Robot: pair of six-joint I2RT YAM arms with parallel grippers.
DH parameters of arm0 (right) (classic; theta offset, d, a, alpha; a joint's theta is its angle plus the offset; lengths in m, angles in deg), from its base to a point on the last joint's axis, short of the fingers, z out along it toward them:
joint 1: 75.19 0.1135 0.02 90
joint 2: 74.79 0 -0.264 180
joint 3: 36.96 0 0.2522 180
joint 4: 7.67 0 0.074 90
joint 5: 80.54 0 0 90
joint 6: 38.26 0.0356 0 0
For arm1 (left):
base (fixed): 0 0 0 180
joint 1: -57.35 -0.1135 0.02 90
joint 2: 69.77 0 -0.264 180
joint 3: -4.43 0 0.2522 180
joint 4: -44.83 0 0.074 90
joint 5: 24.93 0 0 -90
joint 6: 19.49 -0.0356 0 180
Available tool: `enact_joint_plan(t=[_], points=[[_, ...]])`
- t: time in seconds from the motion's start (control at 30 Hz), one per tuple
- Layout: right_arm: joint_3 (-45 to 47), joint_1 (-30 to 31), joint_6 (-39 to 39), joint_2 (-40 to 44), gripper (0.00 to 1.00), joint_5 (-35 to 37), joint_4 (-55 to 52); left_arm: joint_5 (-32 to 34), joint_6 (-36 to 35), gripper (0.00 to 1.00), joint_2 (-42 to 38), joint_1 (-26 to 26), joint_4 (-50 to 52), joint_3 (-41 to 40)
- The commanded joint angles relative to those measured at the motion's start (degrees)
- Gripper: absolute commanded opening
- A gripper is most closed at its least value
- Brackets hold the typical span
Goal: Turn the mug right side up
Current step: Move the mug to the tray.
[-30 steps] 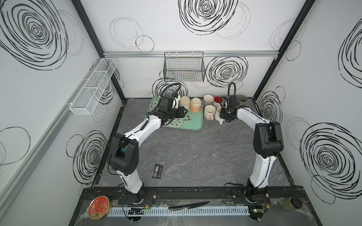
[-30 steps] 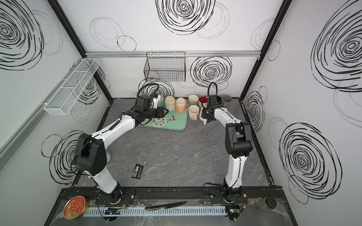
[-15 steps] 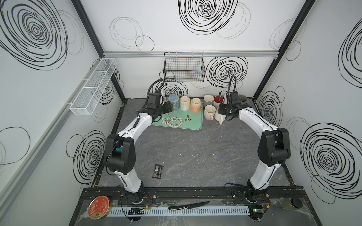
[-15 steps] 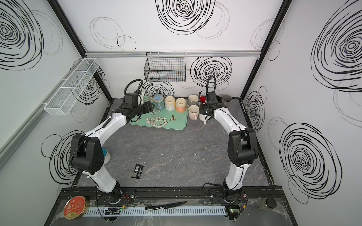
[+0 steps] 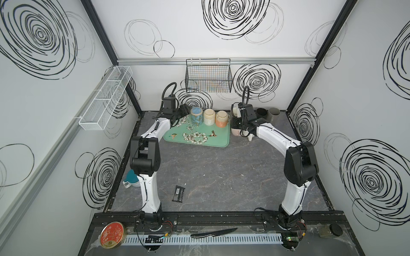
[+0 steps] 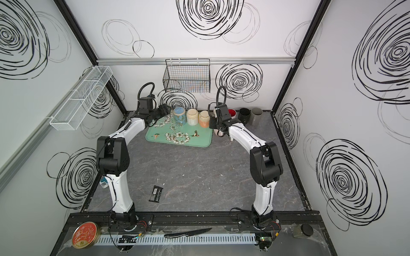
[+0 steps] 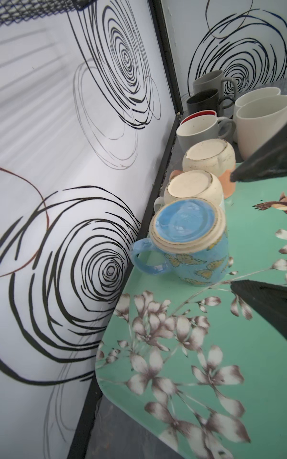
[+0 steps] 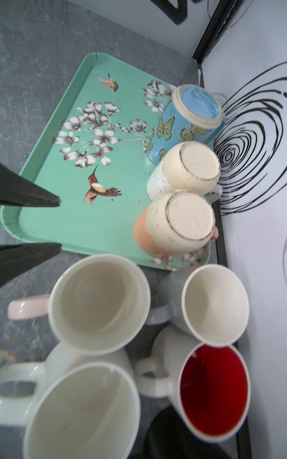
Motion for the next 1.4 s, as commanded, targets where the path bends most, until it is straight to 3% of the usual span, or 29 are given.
enact_joint_plan(t=[0.0, 0.4, 0.67, 0.97, 1.37], points=[[-4.77, 1.45, 1.10, -3.23, 0.30, -0.17, 2.45, -2.91, 1.15, 0.68, 3.85, -1.68, -1.59, 5.98], [-13.36, 3.30, 4.20, -13.69, 0.30, -3.43, 8.99, -9.42, -0.44, 0.70, 21.81, -0.86, 3.88, 29.66], [-15.30, 3.40, 6.38, -17.06, 0.31, -6.15, 11.70, -10.99, 1.11, 0.68, 25.15, 0.19, 5.34, 30.53], [-15.86, 3.64, 7.17, -18.05, 0.33, -9.11, 10.66, -12.54, 0.95, 0.51, 17.05, 1.45, 6.60, 15.92], [-16.19, 3.84, 10.60, -19.08, 0.33, -15.13, 8.79, -7.82, 0.33, 0.51, -2.31, 7.94, 2.12, -12.14]])
